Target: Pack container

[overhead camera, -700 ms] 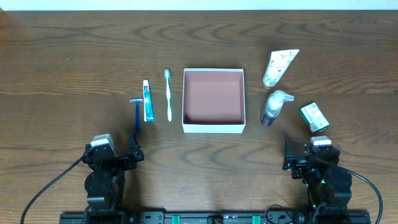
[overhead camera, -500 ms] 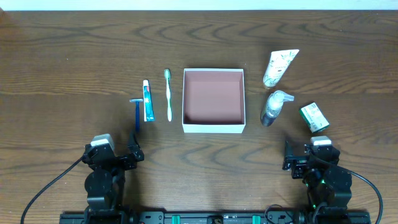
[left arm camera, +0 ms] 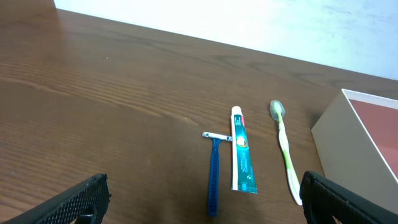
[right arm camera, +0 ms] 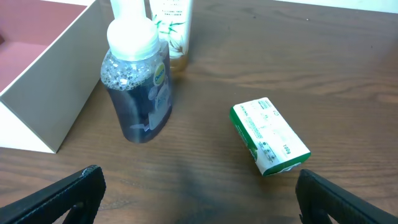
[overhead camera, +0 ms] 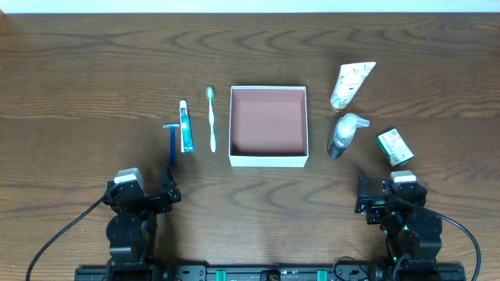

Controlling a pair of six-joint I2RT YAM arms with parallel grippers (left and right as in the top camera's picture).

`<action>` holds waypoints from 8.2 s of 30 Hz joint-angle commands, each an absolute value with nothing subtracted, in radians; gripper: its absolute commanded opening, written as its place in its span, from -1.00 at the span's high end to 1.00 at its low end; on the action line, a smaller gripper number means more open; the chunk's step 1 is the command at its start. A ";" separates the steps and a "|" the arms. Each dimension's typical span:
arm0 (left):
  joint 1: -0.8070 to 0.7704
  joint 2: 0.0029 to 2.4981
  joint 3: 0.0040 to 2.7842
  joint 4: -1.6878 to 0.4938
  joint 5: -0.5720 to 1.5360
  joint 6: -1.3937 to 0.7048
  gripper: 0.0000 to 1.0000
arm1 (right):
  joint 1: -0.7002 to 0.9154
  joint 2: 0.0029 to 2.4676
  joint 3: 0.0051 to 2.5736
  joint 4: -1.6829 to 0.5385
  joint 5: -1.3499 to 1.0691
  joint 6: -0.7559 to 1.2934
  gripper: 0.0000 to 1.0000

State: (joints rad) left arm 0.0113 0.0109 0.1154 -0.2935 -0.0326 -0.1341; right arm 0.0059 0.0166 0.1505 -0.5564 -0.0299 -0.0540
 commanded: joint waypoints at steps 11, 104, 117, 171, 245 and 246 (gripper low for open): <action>0.017 0.006 0.093 -0.303 -0.033 -0.143 -0.96 | 0.013 0.006 0.147 -0.553 -0.034 -0.038 -0.99; 0.186 1.059 1.010 -0.523 -0.038 -0.158 -0.96 | 0.200 1.573 1.458 -1.209 -0.025 0.322 -0.73; 0.186 1.059 1.010 -0.523 -0.038 -0.158 -0.96 | 0.204 1.686 1.417 -1.179 -0.003 0.373 -0.78; 0.186 1.059 1.010 -0.523 -0.038 -0.158 -0.96 | 0.203 1.565 1.270 -0.901 0.045 0.408 0.55; 0.186 1.059 1.010 -0.523 -0.038 -0.158 -0.96 | 0.603 1.995 1.639 -0.318 0.026 0.147 0.63; 0.186 1.059 1.010 -0.523 -0.038 -0.158 -0.96 | 0.603 1.995 1.639 -0.313 0.026 0.147 0.60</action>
